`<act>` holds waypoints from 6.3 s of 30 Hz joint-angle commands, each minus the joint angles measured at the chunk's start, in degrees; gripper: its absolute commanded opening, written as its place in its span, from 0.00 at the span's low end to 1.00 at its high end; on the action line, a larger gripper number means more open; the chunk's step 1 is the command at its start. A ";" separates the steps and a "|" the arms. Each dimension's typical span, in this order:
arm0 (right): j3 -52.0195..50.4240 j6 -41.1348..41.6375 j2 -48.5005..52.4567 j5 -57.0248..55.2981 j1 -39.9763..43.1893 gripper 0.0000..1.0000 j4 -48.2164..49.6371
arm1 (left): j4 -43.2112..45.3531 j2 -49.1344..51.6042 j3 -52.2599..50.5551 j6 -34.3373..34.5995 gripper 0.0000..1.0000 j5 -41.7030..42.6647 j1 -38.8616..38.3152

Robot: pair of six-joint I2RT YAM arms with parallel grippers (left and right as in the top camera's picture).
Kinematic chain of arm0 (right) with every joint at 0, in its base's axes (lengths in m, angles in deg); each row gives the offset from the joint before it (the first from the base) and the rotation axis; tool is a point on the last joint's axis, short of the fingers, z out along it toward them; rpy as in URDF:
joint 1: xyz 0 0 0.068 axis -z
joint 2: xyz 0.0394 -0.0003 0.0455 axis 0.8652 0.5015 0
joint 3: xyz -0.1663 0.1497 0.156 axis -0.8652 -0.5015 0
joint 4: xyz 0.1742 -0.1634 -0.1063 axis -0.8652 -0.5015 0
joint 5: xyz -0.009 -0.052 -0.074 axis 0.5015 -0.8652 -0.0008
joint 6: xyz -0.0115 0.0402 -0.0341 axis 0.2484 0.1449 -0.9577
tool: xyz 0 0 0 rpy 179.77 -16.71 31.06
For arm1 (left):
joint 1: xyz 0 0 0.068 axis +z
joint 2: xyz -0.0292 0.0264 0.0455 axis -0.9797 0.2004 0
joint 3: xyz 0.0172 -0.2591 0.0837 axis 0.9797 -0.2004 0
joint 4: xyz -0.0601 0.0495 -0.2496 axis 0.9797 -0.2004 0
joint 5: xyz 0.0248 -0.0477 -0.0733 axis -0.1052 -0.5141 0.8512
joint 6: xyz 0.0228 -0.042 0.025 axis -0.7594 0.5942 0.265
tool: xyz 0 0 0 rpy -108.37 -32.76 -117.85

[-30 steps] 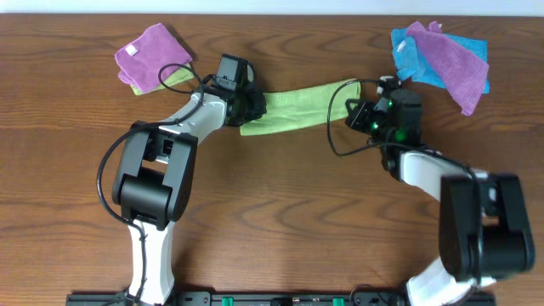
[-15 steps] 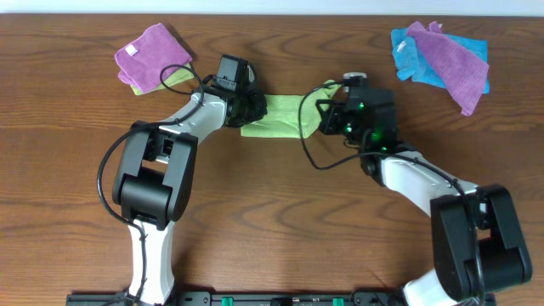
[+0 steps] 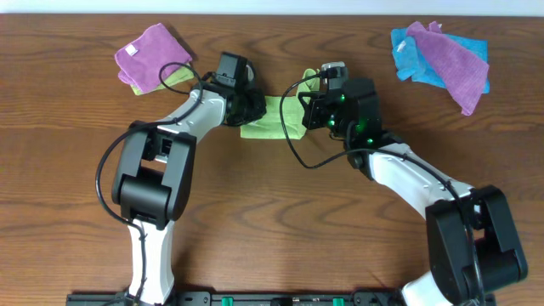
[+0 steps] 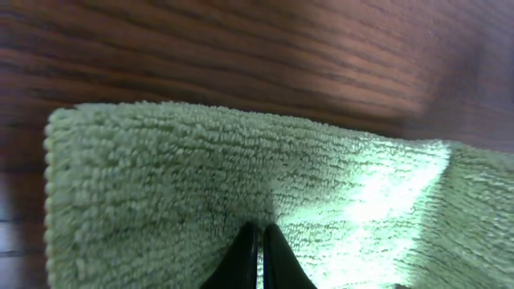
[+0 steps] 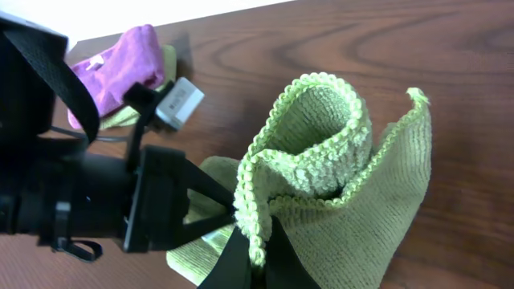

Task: Fold the cloth

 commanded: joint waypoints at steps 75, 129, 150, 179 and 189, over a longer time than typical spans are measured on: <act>30.27 -20.26 23.87 -3.54 -14.97 0.01 -17.38 | -27.41 0.31 21.66 -14.95 0.06 -7.91 13.57; 30.86 -20.65 24.83 7.30 -20.15 0.57 -27.06 | -26.27 -3.37 22.47 -14.91 0.06 -7.76 19.58; 30.97 -20.68 22.34 11.76 -20.59 0.62 -26.25 | -26.29 -3.43 22.47 -14.88 0.07 -7.72 19.58; 30.95 -20.70 24.76 -2.10 -17.18 0.02 -28.94 | -26.29 -3.43 22.49 -13.77 0.25 -2.73 19.56; 30.95 -20.68 27.15 -2.08 -17.14 0.02 -27.89 | -26.29 -3.43 22.47 -13.75 0.25 -2.51 19.56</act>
